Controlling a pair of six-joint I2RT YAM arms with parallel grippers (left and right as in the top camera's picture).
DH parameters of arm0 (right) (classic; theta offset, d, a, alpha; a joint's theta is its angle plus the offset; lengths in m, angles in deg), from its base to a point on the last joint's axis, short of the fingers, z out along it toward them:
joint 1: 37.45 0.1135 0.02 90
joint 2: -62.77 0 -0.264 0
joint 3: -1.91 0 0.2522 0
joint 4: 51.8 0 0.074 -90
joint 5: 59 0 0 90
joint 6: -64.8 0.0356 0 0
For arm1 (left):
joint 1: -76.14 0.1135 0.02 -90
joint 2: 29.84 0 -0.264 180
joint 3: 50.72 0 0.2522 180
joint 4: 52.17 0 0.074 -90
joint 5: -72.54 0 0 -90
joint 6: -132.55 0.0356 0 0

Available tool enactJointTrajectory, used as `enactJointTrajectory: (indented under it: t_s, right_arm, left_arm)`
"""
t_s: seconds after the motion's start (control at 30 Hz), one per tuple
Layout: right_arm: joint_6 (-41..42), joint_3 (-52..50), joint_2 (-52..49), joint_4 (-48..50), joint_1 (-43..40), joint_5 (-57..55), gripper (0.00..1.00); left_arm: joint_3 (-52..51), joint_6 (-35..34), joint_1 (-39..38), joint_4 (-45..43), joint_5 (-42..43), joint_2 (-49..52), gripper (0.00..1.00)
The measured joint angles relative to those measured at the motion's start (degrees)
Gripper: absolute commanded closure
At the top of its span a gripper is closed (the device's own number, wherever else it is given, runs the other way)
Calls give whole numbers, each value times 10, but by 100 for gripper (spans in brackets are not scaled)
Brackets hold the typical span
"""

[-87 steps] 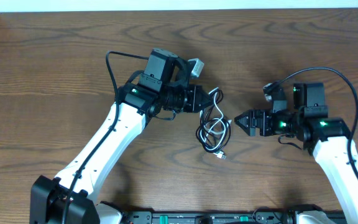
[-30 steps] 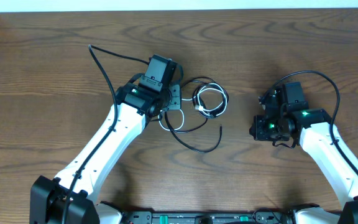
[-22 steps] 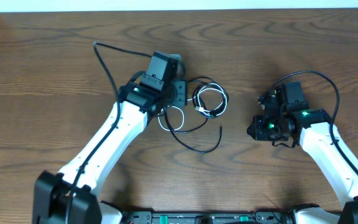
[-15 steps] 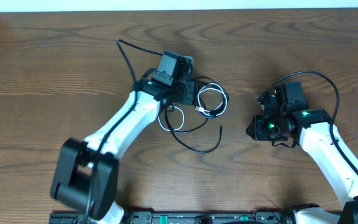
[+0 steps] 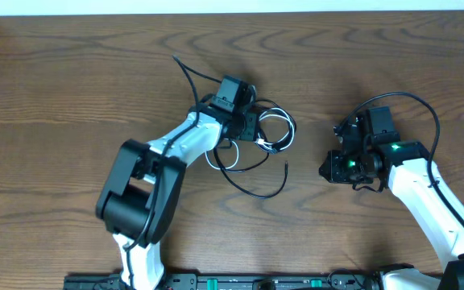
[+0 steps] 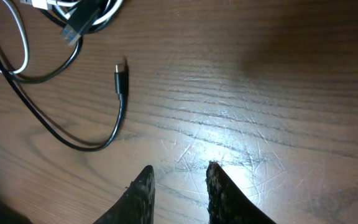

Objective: Untangle cables

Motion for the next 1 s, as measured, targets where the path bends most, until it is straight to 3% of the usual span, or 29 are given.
enactJointTrajectory:
  t_s: [0.1,0.2,0.23,0.4,0.7,1.0]
  right_arm:
    - [0,0,0,0,0,0,76]
    - [0,0,0,-1,0,0,74]
    - [0,0,0,0,0,0,73]
    - [0,0,0,17,0,0,67]
    - [-2,0,0,141,0,-7,69]
    - [-16,0,-54,156,0,17,67]
  left_arm:
    - [0,0,-3,-11,12,3,67]
    - [0,-3,-12,-13,21,7,91]
    - [0,-2,-17,-11,25,8,92]
    - [0,-3,-23,-6,75,9,92]
    - [-3,-14,-23,71,192,-43,92]
    - [-3,-16,-24,99,267,-122,92]
